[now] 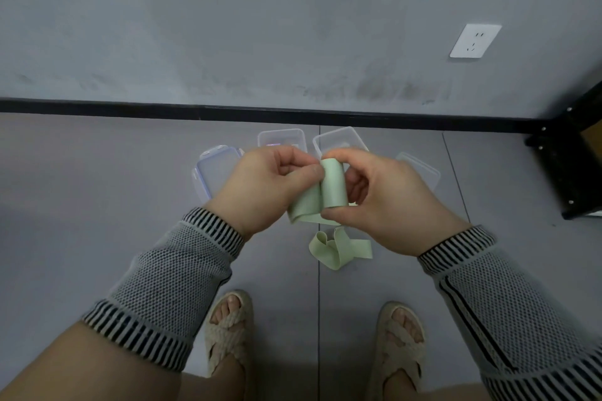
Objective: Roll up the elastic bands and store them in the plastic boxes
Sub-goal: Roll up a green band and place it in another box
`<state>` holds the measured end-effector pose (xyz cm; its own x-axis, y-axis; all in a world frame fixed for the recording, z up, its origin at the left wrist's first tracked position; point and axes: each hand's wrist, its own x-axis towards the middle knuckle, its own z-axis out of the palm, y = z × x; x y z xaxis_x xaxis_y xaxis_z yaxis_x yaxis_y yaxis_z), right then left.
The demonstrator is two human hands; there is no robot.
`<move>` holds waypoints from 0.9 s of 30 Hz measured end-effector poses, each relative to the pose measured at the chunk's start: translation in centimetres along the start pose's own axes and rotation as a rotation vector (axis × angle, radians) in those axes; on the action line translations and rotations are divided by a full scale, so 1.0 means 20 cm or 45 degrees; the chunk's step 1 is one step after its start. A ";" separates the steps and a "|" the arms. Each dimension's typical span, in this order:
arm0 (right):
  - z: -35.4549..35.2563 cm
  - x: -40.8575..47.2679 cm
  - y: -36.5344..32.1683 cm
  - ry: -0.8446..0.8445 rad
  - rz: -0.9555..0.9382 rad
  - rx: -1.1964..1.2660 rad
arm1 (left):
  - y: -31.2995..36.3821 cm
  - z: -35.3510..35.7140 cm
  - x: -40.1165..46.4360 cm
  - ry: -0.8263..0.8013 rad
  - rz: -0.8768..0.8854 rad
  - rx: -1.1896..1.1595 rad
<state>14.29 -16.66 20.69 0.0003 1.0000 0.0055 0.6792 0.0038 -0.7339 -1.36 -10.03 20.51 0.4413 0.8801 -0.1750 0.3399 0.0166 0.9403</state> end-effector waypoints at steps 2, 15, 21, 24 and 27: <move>0.01 0.00 0.00 -0.003 -0.025 -0.094 | -0.01 0.01 0.00 0.012 0.010 0.067; 0.03 0.00 0.00 0.027 0.071 0.568 | 0.00 0.00 0.01 -0.021 -0.025 -0.185; 0.00 0.02 0.03 0.182 0.184 0.962 | 0.02 -0.02 0.03 0.043 -0.164 -0.531; 0.00 0.02 0.04 0.171 0.199 1.031 | 0.02 -0.03 0.03 -0.006 -0.190 -0.452; -0.01 0.02 0.05 0.113 0.206 1.101 | 0.01 -0.04 0.03 0.029 -0.175 -0.439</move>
<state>15.21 -16.24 20.10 0.1300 0.9846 -0.1165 -0.1272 -0.1000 -0.9868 -1.73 -9.00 20.83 0.3914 0.8687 -0.3037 0.0936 0.2907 0.9522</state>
